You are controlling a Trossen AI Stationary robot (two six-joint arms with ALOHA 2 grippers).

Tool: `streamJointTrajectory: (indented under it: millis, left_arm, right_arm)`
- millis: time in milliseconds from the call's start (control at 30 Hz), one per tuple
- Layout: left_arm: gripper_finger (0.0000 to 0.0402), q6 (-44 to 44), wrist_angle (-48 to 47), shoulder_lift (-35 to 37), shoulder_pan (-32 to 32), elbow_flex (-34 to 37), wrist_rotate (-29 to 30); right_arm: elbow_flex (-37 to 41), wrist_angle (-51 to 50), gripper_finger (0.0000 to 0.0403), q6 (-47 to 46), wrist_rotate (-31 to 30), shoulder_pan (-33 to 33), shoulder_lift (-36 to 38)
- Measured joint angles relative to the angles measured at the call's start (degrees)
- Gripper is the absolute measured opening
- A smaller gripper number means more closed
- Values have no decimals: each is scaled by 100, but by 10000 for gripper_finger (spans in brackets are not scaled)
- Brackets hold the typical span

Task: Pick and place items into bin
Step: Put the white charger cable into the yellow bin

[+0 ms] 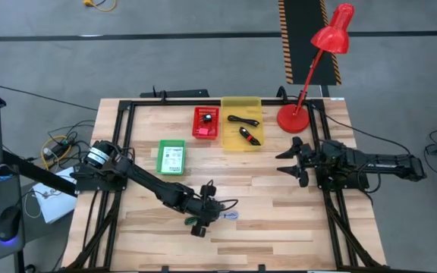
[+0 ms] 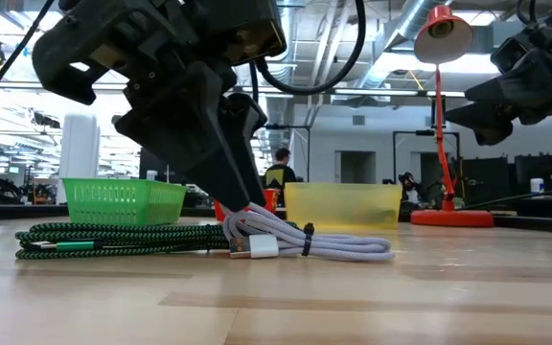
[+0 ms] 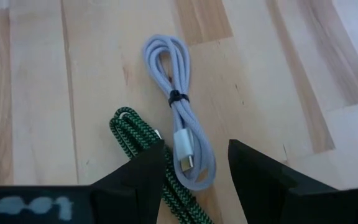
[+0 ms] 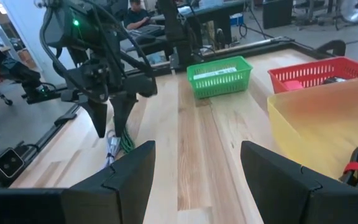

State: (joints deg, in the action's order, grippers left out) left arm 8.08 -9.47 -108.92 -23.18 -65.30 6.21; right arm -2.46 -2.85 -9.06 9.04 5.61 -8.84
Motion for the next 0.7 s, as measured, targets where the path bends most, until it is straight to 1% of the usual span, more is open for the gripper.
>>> streamJointTrajectory:
  millis: [300, 433, 600, 700]
  left_arm:
    - [164, -82, -22, -11, 2, 0, -93]
    - [164, -147, -8, -164, 44, -2, -97]
    - [164, -185, 52, -457, 122, -162, -300]
    - [164, -286, -43, -474, 129, -197, -296]
  right_arm:
    - [0, 85, 232, 33, 0, 0, 0]
    - [0, 88, 232, 43, -2, 0, 0]
    - [-2, 48, 232, 46, -2, 0, 42]
    - [-2, 17, 232, 46, -2, 0, 64]
